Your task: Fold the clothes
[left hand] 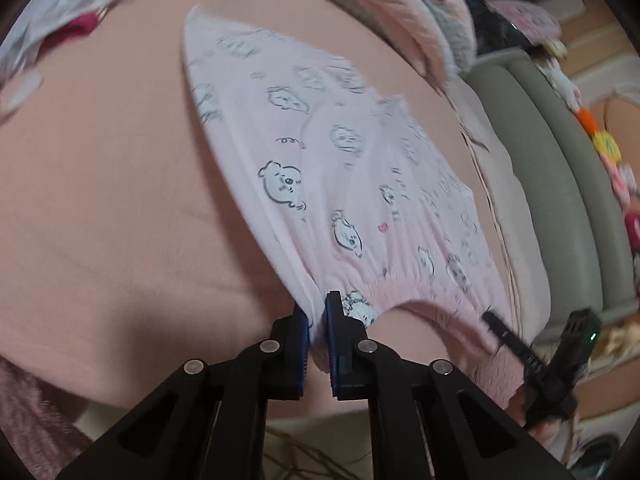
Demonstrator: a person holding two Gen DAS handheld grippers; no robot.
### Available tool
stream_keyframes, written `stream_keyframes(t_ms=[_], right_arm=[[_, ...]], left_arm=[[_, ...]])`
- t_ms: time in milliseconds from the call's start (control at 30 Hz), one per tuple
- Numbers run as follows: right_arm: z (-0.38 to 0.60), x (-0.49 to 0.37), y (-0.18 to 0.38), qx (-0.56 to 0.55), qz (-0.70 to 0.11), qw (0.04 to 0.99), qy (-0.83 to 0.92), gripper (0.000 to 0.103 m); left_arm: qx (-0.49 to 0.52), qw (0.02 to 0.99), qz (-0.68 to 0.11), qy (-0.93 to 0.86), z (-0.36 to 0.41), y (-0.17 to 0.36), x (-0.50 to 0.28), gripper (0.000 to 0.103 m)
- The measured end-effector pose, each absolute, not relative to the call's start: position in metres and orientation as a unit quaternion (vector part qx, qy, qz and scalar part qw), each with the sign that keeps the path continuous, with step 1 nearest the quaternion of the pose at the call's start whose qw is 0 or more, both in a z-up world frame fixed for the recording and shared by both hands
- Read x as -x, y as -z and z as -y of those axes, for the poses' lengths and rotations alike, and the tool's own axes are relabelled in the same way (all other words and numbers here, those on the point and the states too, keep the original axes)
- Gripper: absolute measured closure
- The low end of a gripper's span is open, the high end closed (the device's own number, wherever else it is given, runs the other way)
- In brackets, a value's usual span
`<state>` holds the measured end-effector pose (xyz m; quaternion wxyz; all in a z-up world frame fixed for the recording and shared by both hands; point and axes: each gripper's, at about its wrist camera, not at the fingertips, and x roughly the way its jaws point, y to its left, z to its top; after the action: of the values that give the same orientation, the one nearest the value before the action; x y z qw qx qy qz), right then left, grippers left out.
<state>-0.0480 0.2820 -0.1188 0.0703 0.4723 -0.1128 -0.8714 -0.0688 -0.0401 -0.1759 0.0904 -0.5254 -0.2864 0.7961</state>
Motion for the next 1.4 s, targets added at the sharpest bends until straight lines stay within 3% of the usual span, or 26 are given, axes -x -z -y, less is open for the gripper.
stream_keyframes(t_ms=[167, 367, 467, 567, 733, 1000, 1100, 1400], right_arm=[[-0.289, 0.037, 0.115, -0.482, 0.121, 0.072, 0.865, 0.101], [-0.300, 0.054, 0.173, -0.572, 0.145, 0.061, 0.805, 0.101], [-0.298, 0.053, 0.166, -0.569, 0.127, 0.061, 0.810, 0.099], [-0.299, 0.049, 0.153, -0.554, 0.102, 0.023, 0.826, 0.087], [-0.295, 0.049, 0.115, -0.483, 0.035, -0.046, 0.874, 0.087], [-0.250, 0.140, 0.085, -0.481, 0.027, 0.117, 0.868, 0.087], [-0.228, 0.191, 0.075, -0.465, -0.001, 0.141, 0.874, 0.076], [-0.120, 0.339, 0.127, -0.482, -0.137, 0.187, 0.845, 0.075]], left_arm=[[0.553, 0.091, 0.255, -0.788, 0.033, 0.183, 0.068, 0.097], [0.595, 0.077, 0.248, -0.760, 0.031, 0.213, 0.069, 0.096], [0.603, 0.079, 0.241, -0.756, 0.035, 0.207, 0.071, 0.094], [0.596, 0.077, 0.207, -0.772, 0.039, 0.189, 0.071, 0.093], [0.563, 0.084, 0.156, -0.807, 0.045, 0.156, 0.079, 0.093], [0.515, 0.058, 0.201, -0.831, 0.118, 0.150, 0.168, 0.093], [0.506, -0.004, 0.192, -0.841, 0.156, 0.157, 0.204, 0.093], [0.500, -0.054, 0.180, -0.846, 0.215, 0.192, 0.273, 0.093]])
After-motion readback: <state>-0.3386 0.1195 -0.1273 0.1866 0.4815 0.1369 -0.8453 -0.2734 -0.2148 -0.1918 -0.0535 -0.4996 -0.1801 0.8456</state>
